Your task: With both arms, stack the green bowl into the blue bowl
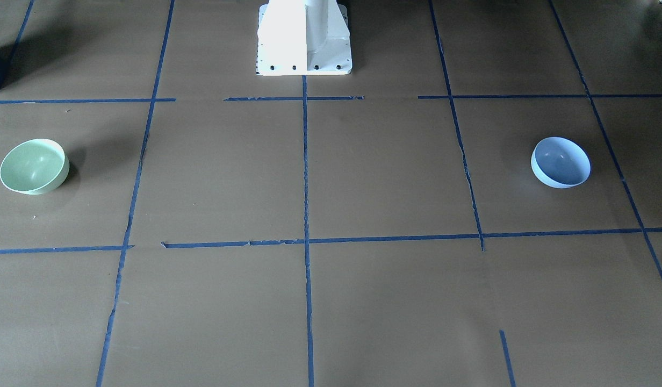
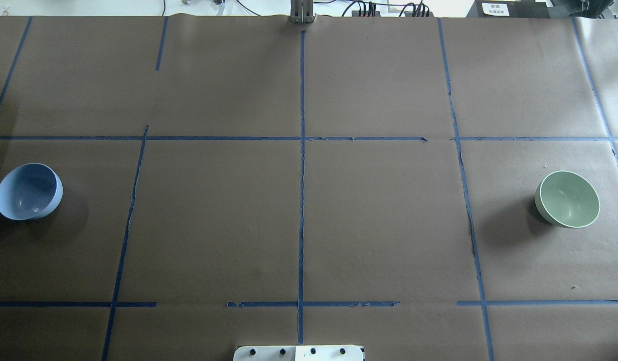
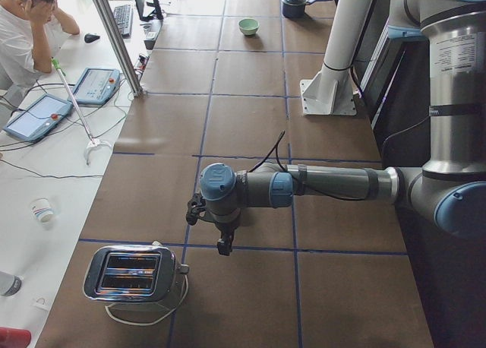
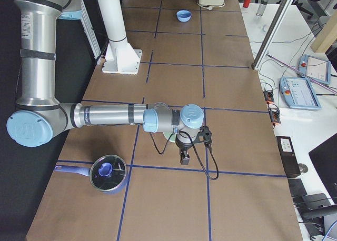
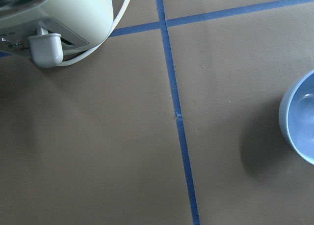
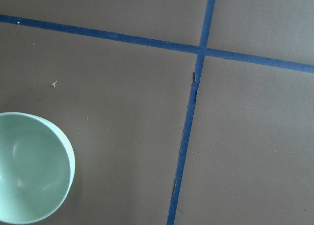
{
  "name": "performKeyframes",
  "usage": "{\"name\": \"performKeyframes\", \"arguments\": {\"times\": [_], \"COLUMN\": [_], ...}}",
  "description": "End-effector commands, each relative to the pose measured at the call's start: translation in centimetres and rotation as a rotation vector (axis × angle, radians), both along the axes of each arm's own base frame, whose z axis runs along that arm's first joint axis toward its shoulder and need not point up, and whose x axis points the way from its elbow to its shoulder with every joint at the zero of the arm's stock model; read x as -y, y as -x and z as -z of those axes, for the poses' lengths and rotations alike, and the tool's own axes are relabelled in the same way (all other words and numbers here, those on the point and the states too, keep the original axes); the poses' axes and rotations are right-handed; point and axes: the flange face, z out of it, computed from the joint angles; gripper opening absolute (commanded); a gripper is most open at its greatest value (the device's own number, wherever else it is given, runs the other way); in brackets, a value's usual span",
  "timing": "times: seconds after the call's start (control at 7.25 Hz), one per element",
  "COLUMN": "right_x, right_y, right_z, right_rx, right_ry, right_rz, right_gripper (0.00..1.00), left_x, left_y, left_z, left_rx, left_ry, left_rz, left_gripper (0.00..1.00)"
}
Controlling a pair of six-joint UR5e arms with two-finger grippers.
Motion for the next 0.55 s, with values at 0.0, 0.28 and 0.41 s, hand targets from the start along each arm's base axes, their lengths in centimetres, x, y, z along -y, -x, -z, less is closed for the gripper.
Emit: {"name": "performKeyframes", "arguments": {"times": [0.0,0.28,0.41], "right_x": [0.0,0.2,0.7], "right_y": [0.0,0.0,0.1], "right_z": [0.0,0.3,0.6], "right_rx": [0.000,0.001,0.001], "right_ry": [-0.001,-0.007,-0.013], "right_rz": [0.000,0.000,0.000], "right_gripper": [1.00,1.00,1.00], "left_x": [0.1,0.4,2.6], "left_y": [-0.1,-0.2,-0.3], "left_z": [1.0,1.7,3.4], "left_rx": [0.006,0.005,0.004], "left_ry": [-0.018,-0.033,-0.109], "left_rz": [-0.003,0.000,0.000], "left_gripper": [1.00,1.00,1.00]}}
